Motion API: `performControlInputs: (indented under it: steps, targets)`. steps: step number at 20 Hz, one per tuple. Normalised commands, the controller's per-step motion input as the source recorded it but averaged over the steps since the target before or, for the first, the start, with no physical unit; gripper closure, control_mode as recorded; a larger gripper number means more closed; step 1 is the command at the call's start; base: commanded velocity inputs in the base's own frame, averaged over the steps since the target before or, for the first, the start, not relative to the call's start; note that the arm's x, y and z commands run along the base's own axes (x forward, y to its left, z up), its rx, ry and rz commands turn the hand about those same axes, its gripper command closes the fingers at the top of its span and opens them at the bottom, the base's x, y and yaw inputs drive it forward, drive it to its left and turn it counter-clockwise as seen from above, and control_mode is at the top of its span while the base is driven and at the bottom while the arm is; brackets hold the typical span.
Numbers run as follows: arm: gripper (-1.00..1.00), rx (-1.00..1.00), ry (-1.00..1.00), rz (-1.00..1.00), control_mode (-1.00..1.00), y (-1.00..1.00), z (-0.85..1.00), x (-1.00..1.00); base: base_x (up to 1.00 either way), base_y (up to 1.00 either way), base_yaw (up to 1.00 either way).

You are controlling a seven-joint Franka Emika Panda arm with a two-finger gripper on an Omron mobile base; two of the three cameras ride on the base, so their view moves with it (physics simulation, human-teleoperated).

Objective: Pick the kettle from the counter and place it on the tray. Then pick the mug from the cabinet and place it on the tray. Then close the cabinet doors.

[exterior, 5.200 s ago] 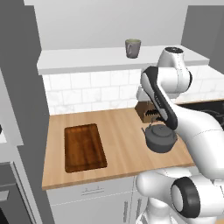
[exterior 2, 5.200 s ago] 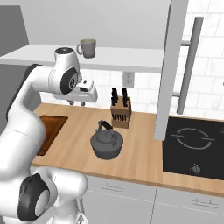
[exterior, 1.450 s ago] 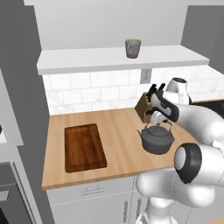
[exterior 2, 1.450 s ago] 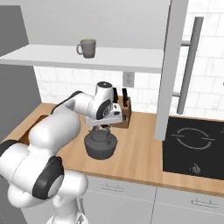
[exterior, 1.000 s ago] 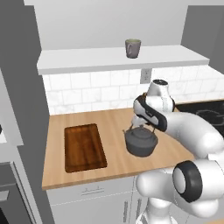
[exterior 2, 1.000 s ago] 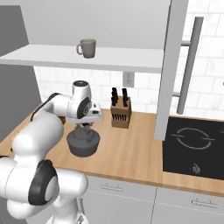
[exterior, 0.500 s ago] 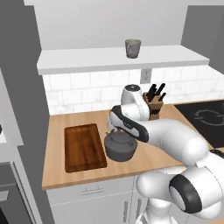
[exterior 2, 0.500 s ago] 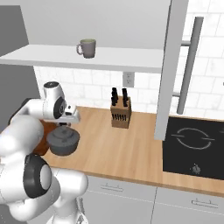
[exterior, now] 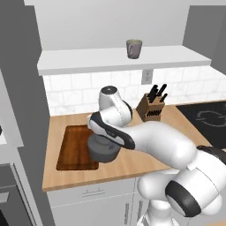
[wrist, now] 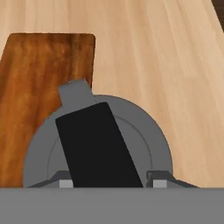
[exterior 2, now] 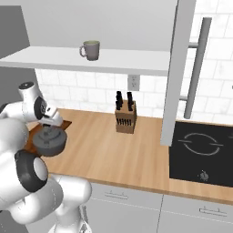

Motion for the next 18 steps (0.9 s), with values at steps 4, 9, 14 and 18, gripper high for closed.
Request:
performControlInputs:
  steps: [4,9,14,18]
  targets:
    - [1.0,0.01,-0.02,-0.16,-1.0,0.48,0.33,0.06,0.0,0.0,0.0]
    - [1.0,0.04,-0.05,-0.14,-1.0,0.38,0.2,0.16,0.0,0.0,0.0]
    - [1.0,0.02,-0.01,-0.12,-1.0,0.24,0.0,0.43,0.0,0.0,0.0]
    - [1.0,0.0,-0.05,-0.1,-1.0,0.2,-0.01,0.31,0.0,0.0,0.0]
